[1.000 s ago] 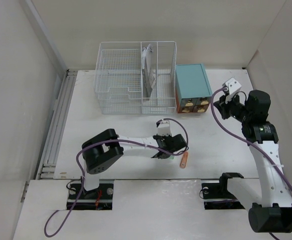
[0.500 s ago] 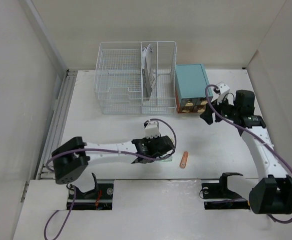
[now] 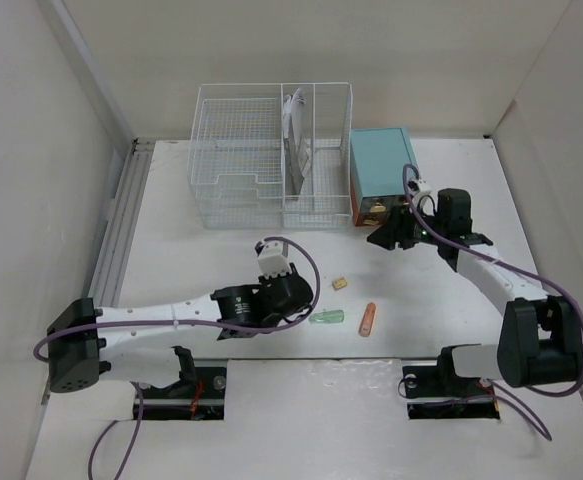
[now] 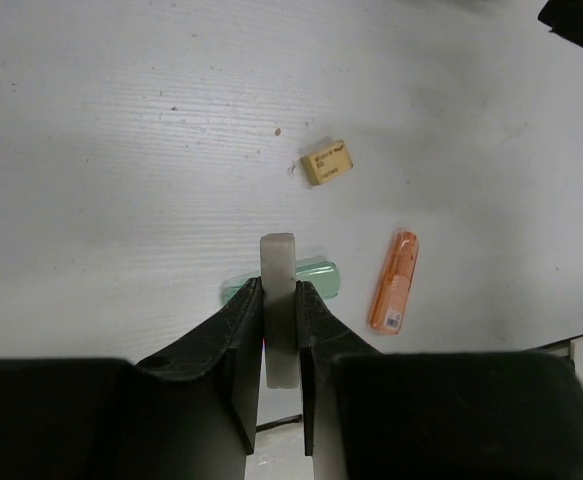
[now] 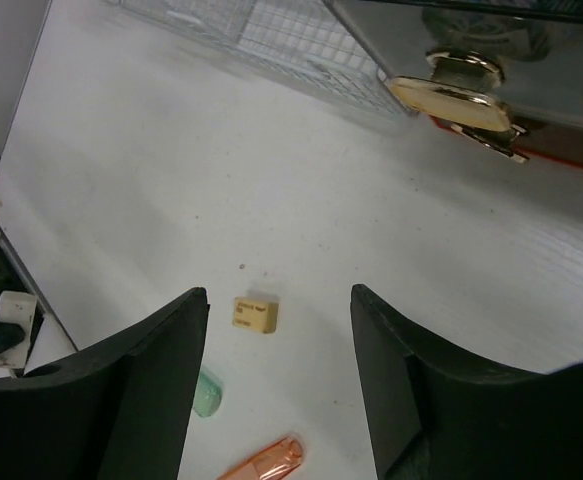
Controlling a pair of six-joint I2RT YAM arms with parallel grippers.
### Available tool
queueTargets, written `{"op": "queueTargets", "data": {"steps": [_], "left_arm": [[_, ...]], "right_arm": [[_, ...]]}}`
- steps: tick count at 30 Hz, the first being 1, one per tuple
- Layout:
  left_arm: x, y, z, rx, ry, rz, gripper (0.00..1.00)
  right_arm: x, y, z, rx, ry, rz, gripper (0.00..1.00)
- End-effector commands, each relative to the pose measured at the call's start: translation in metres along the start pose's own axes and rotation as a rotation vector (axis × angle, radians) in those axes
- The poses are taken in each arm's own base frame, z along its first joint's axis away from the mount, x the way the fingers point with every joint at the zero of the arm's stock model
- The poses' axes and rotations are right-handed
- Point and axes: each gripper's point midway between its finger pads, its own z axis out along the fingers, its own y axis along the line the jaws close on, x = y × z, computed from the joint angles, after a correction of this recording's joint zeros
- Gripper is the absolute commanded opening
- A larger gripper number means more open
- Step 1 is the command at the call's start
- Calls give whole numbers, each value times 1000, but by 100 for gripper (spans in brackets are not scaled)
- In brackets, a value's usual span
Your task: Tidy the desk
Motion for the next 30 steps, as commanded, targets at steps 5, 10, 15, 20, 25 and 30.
{"op": "queueTargets", "data": {"steps": [5,10,15,20,25,30], "left_arm": [[-7,-13,-3,65,-29,25,0],[-8,-15,-3,73,-32,28,0],[-7,-21,0,87,-30,43,0],[-9,-26,0,89,-31,41,0],[-9,-26,0,89,-31,51,0],[-9,-26,0,89,-31,51,0]], "right_arm": [[-16,-19,-5,74,-131,95,60],[-19,-69,-31,276,-215,205,56],[-15,-96,-32,336,-207,274,56],[-5,-116,-20,331,-150,337,58],[-3,-138,-10,344,-156,391,58],[-4,-145,1,314,-179,423,58]]}}
